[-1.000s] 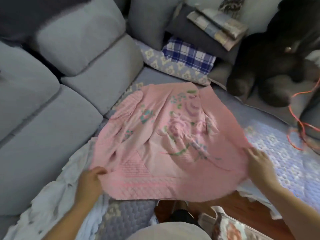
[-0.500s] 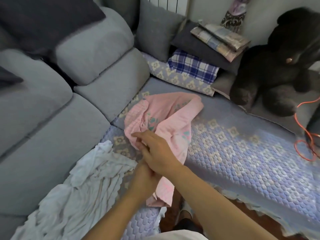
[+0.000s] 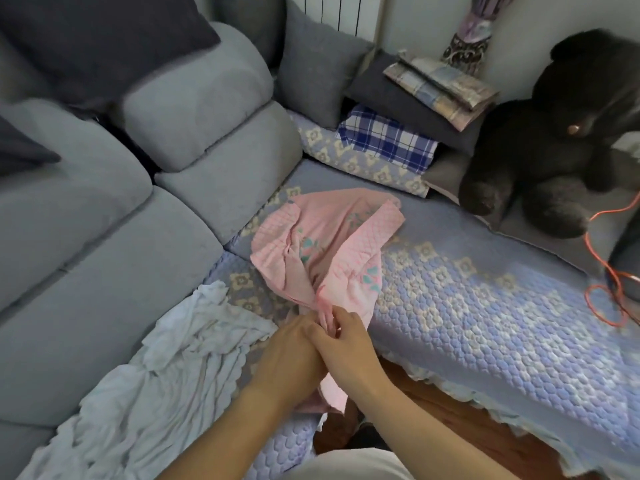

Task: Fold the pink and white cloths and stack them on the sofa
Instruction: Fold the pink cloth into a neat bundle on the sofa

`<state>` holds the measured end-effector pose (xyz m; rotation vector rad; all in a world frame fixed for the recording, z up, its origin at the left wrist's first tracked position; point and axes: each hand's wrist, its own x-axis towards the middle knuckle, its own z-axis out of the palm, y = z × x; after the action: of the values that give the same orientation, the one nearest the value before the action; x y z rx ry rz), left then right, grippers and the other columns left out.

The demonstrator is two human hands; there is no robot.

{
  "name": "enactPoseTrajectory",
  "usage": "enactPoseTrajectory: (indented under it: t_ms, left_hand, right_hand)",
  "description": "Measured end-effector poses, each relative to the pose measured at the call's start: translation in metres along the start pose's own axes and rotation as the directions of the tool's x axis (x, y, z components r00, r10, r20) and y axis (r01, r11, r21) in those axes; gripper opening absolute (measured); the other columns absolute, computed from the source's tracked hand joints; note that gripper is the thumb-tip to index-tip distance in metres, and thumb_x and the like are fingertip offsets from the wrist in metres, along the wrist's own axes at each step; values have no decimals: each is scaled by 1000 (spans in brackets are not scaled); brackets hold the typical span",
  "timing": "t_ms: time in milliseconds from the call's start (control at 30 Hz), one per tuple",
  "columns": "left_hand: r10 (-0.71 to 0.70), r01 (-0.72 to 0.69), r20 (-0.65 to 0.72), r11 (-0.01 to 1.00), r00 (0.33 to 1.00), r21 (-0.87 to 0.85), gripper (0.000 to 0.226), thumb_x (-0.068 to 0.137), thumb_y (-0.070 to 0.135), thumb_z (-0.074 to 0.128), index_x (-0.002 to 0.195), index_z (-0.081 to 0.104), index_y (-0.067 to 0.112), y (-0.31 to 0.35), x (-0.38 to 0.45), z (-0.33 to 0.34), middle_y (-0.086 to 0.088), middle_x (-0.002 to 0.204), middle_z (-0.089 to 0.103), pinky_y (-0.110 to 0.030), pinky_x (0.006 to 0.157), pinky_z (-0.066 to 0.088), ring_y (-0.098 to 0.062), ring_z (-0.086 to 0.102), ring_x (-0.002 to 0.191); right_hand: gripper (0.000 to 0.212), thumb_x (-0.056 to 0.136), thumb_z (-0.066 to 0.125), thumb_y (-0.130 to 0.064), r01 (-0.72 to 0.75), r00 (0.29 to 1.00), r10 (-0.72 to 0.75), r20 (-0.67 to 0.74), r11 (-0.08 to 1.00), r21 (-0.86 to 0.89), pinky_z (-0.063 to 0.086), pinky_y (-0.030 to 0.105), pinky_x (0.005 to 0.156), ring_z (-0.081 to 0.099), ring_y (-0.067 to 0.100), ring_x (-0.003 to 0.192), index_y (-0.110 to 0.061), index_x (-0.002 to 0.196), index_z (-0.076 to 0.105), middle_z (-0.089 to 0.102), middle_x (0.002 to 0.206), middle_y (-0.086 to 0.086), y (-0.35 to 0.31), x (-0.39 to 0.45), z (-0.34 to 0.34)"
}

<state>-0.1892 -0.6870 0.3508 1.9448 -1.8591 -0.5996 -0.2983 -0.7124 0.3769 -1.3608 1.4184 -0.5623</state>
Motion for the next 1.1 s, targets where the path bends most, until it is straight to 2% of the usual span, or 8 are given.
enactPoseTrajectory:
  t_ms: [133,233,333,567,700,833,1000,1100]
  left_hand:
    - [89,-89,-2,992,996,88,25,84,19,62,108,68,16,-2,2,0,-3,98,68,-41,72,59,-23,68,89]
    - [18,-18,-11,998,1000,60,24,77,18,66,100,70,12,-6,1,7,-3,92,68,-40,66,60,-20,67,81]
    - [-42,46,83,998,996,-39,22,73,15,50,71,69,4,-13,12,22,-9,78,59,-26,48,55,-19,67,57]
    - [-73,5,-215,953,974,-303,7,96,21,53,90,52,21,-9,-4,12,10,86,50,-25,63,40,-5,51,77]
    - [-145,71,-74,790,987,-609,18,105,27,47,107,64,31,-11,-5,5,14,101,64,-22,85,48,-2,61,100]
    - [-152,118,21,666,988,-737,26,105,27,45,111,70,28,-13,-3,-3,2,112,69,-41,97,52,-13,65,109]
    - [-108,109,48,684,993,-721,32,104,24,41,118,70,22,-11,-2,-11,5,119,69,-27,101,47,-6,63,114]
    - [-176,178,78,674,981,-717,33,103,13,43,100,76,19,-15,-3,-19,2,104,73,-27,93,49,-10,66,104]
  right_hand:
    - [6,95,55,-42,25,997,-29,-71,998,-58,43,28,78,54,7,88,-41,93,60,57,101,-4,-3,1,0]
    - [31,94,51,-41,42,995,-60,-81,978,-206,38,31,63,50,14,70,-32,64,51,55,82,1,0,7,3]
    - [36,98,51,-36,58,992,-85,-91,962,-266,42,31,72,54,10,79,-33,62,53,53,98,-2,-2,10,0]
    - [37,101,56,-29,165,979,-164,-119,986,-5,49,35,77,60,15,78,-21,66,62,63,82,1,1,4,4]
    - [27,104,49,-18,146,987,-159,36,960,237,55,32,90,68,11,100,-27,100,74,73,102,-6,1,4,1]
    - [21,96,63,-8,279,960,-276,-43,954,106,50,16,79,61,4,95,-25,101,74,57,113,-10,9,1,-5]
    - [15,94,69,-28,361,929,-363,-73,932,-38,48,14,72,60,6,84,-28,108,73,62,106,-14,9,9,-8]
    - [21,94,70,-26,441,897,-441,24,890,-120,50,16,76,62,6,88,-24,115,73,60,109,-16,16,10,-9]
